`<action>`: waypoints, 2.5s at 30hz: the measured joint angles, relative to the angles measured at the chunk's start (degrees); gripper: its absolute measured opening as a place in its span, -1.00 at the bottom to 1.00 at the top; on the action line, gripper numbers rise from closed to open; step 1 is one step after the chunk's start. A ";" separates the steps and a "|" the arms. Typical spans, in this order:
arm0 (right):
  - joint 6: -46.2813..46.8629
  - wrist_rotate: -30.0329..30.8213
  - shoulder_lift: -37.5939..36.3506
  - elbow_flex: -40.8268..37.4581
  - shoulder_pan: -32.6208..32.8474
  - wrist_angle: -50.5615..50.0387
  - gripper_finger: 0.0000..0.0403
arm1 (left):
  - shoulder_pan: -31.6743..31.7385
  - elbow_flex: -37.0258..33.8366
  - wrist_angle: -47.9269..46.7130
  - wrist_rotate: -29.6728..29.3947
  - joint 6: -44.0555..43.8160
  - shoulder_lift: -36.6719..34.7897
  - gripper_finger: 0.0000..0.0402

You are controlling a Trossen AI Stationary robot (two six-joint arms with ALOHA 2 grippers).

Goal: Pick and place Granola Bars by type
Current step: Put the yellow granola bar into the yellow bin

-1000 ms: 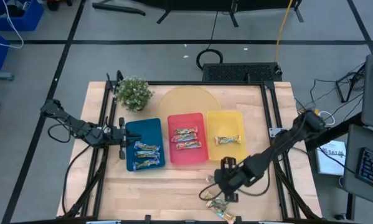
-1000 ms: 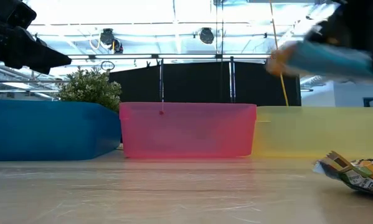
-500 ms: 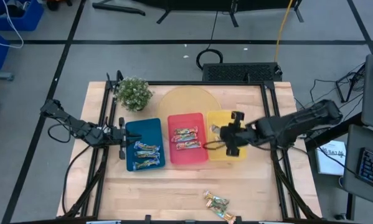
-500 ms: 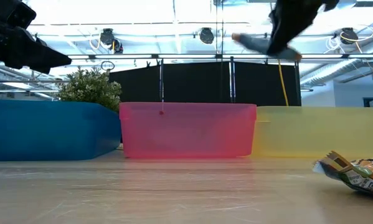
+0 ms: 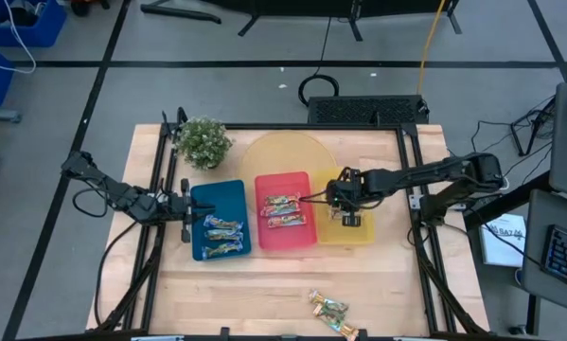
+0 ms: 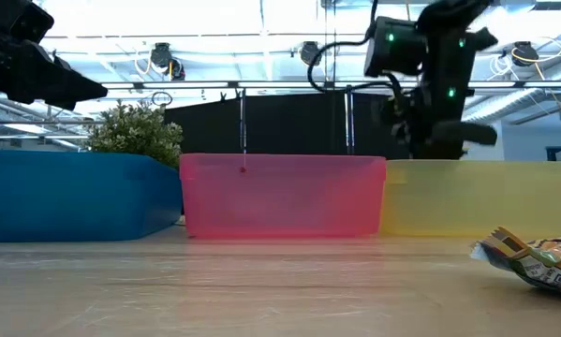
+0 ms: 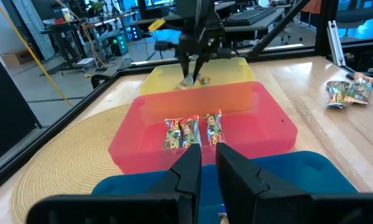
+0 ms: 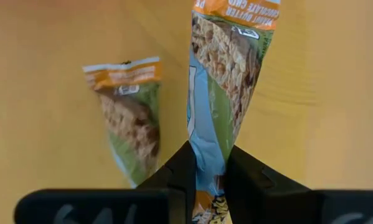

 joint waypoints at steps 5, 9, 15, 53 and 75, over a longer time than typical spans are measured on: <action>1.08 0.02 0.65 -2.95 -1.30 3.42 -0.72 | 0.00 0.02 -0.01 0.00 0.04 0.00 -0.71; 1.25 -0.06 0.62 -3.83 -1.47 3.51 -0.72 | 0.00 0.00 -0.02 0.00 0.09 0.00 -0.71; 3.79 -0.04 0.62 -3.83 -1.34 3.69 -0.71 | 0.01 0.02 -0.02 0.02 0.07 0.00 -0.71; 38.60 -2.84 4.26 24.49 31.75 -14.42 -0.40 | 0.01 0.01 -2.05 0.20 -1.25 0.02 -0.71; 54.30 -4.07 33.47 47.60 48.10 -17.73 -0.30 | 0.01 0.02 -1.60 5.12 -2.25 0.01 -0.71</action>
